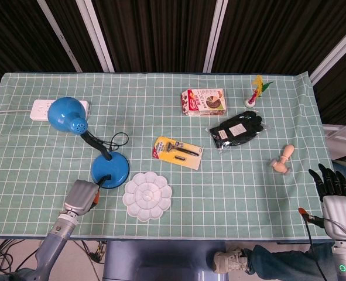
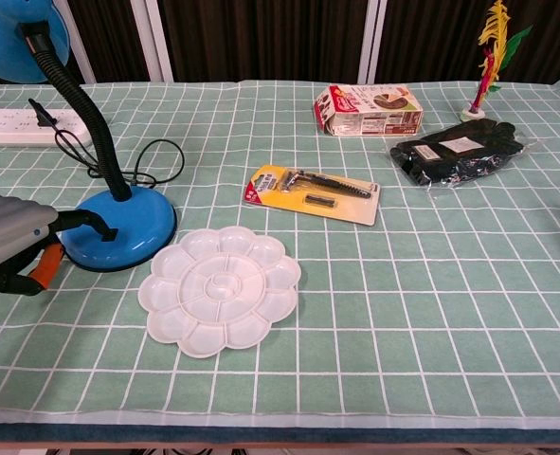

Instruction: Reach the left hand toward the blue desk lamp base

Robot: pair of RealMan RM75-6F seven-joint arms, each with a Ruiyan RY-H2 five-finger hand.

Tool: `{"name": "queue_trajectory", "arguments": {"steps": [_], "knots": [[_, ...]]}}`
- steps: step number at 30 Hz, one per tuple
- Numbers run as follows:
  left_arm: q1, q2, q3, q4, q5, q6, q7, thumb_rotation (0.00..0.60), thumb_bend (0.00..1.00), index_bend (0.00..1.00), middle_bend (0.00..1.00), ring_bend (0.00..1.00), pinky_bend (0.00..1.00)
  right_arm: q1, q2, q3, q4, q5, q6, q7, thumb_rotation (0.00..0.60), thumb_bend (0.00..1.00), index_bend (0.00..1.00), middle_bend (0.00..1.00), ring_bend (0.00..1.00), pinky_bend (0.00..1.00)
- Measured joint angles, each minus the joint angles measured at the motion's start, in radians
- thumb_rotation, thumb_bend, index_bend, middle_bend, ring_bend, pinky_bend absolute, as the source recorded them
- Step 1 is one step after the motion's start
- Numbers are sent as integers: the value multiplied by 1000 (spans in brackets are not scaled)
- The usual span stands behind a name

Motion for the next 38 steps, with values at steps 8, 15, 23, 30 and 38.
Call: {"name": "queue_trajectory", "arguments": {"steps": [8, 15, 23, 30, 38], "knots": [[0, -8, 13, 8, 3, 16, 33, 600, 836, 350, 744, 737, 821, 1, 0, -1, 1, -2, 0, 0, 600, 169, 117, 27, 19, 0], [15, -3, 6, -6, 20, 92, 56, 600, 675, 266, 540, 544, 662, 1, 0, -1, 1, -1, -2, 1, 600, 169, 117, 27, 19, 0], [96, 108, -37, -178, 57, 318, 14, 600, 408, 207, 148, 127, 209, 1, 1, -3, -3, -2, -4, -2, 600, 169, 117, 27, 19, 0], [197, 294, -4, -244, 118, 402, -160, 600, 313, 188, 71, 33, 96, 0, -1, -7, -4, -7, -4, -8, 600, 170, 117, 27, 18, 0], [277, 384, 41, -196, 147, 431, -405, 600, 297, 168, 41, 0, 43, 2, -2, -7, -5, -10, -6, -10, 600, 169, 117, 27, 19, 0]]}}
